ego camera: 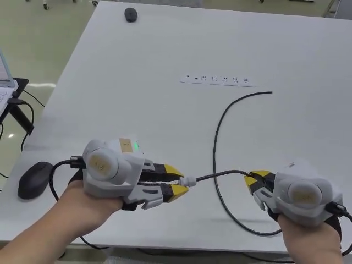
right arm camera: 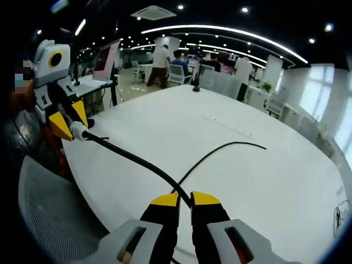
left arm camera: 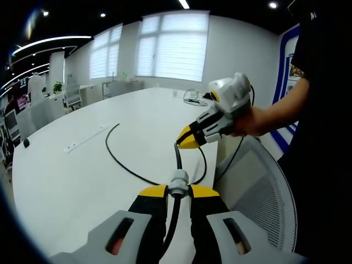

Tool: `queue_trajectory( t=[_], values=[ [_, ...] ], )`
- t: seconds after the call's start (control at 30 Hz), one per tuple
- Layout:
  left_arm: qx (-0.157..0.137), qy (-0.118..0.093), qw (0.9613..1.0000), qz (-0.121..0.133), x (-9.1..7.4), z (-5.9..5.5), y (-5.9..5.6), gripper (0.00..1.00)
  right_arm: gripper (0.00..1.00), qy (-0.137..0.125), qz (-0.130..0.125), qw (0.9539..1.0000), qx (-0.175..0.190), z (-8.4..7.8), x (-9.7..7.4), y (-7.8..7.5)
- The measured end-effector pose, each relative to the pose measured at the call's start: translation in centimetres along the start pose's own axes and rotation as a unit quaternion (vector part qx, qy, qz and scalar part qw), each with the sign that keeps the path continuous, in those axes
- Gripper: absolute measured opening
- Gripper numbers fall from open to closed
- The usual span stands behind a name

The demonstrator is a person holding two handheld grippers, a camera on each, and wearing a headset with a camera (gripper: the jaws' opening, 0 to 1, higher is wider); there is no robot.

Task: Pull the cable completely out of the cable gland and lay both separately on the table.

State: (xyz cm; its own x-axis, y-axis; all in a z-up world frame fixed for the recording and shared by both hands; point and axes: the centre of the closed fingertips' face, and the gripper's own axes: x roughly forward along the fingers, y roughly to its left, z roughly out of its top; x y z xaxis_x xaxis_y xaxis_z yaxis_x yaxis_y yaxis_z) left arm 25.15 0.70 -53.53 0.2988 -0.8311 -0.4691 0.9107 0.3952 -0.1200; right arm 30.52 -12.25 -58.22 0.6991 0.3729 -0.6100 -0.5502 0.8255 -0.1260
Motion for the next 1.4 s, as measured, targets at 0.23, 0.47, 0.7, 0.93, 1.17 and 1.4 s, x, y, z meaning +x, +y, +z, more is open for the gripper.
queue_trajectory(
  t=[0.23,0.47,0.7,0.93,1.17,1.4],
  values=[
    [0.003,0.001,1.0,0.005,0.2,0.2,0.1,0.15,0.02,-0.001,-0.001,0.9999,-0.011,-0.2,-0.8,-0.2],
    [0.016,0.007,0.9998,0.01,0.5,0.4,-0.1,0.15,0.19,-0.028,0.004,0.9863,-0.162,2.6,-2.5,0.6],
    [0.032,0.021,0.9992,0.013,1.0,0.3,-0.3,0.15,0.14,-0.042,0.09,0.9444,-0.313,5.2,-3.1,8.3],
    [0.036,0.021,0.999,0.016,1.4,0.6,-0.6,0.15,0.1,-0.035,0.099,0.9372,-0.333,5.3,-2.1,9.7],
    [0.039,0.022,0.9989,0.014,1.6,0.6,-1.0,0.15,0.04,-0.032,0.099,0.9458,-0.308,4.8,-1.9,9.2],
    [0.041,0.017,0.9988,0.018,1.8,1.1,-1.3,0.15,0.03,-0.026,0.1,0.9752,-0.196,4.4,-2.0,8.3]
  ],
)
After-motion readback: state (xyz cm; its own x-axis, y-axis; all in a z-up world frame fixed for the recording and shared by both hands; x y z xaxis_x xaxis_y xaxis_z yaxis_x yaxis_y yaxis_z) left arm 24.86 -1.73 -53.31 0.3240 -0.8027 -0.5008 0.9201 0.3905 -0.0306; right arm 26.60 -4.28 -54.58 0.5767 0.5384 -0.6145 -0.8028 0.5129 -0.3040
